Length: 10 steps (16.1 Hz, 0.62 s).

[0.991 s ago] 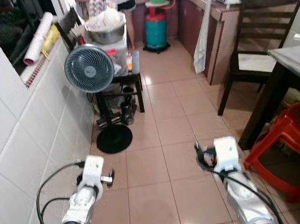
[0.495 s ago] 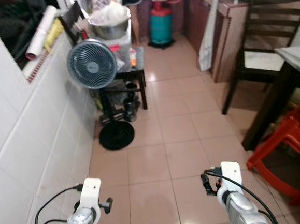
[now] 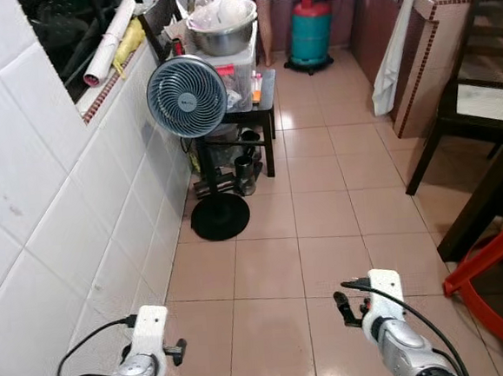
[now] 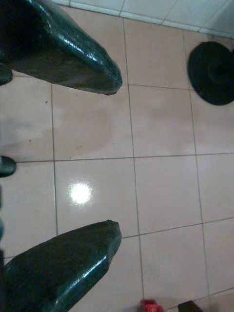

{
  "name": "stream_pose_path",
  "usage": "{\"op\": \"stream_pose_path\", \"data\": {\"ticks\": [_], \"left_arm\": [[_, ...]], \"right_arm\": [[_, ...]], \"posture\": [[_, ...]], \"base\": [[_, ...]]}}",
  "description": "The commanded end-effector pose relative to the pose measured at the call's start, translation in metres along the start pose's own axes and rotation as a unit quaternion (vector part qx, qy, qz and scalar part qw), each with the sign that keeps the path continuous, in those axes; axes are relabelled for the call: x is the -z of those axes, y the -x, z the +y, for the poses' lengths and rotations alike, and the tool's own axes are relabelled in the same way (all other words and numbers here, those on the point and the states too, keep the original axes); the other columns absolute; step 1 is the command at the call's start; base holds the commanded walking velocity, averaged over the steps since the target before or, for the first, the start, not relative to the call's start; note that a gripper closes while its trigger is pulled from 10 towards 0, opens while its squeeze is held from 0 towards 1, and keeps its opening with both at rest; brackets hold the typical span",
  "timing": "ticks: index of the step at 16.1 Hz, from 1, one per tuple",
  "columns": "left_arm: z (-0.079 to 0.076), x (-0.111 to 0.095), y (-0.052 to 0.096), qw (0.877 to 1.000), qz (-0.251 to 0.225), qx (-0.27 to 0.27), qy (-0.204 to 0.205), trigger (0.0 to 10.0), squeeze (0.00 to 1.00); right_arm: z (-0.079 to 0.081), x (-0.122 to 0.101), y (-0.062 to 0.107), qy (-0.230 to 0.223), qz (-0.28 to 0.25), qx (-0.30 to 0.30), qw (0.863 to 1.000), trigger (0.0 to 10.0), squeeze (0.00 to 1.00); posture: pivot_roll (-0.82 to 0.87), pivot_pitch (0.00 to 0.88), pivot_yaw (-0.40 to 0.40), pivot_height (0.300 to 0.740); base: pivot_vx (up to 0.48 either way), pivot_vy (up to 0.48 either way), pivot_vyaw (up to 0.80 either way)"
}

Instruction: Setting the table

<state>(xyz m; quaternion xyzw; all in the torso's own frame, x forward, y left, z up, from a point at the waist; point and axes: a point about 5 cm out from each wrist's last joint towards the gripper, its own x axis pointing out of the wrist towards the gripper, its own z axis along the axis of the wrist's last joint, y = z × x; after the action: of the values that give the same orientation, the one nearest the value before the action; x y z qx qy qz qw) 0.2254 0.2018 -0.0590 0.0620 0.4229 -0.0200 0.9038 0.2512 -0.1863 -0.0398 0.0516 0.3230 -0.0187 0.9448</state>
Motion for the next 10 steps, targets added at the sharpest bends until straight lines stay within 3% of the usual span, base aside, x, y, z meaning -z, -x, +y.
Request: {"op": "stream_pose_path", "data": {"ticks": [1, 10], "left_arm": [[0.0051, 0.0004, 0.0007, 1.000, 0.002, -0.004, -0.005, 10.0, 0.00], [0.0037, 0.0057, 0.0013, 1.000, 0.010, -0.002, -0.005, 10.0, 0.00]], "right_arm": [[0.0038, -0.0018, -0.0015, 0.000, 0.003, -0.005, 1.000, 10.0, 0.00], [0.0051, 0.0002, -0.0017, -0.009, 0.013, -0.009, 1.000, 10.0, 0.00]], "posture": [[-0.14, 0.000, 0.035, 0.740], [-0.14, 0.000, 0.035, 0.740]], "base": [[0.266, 0.000, 0.00], [0.316, 0.000, 0.00]]}}
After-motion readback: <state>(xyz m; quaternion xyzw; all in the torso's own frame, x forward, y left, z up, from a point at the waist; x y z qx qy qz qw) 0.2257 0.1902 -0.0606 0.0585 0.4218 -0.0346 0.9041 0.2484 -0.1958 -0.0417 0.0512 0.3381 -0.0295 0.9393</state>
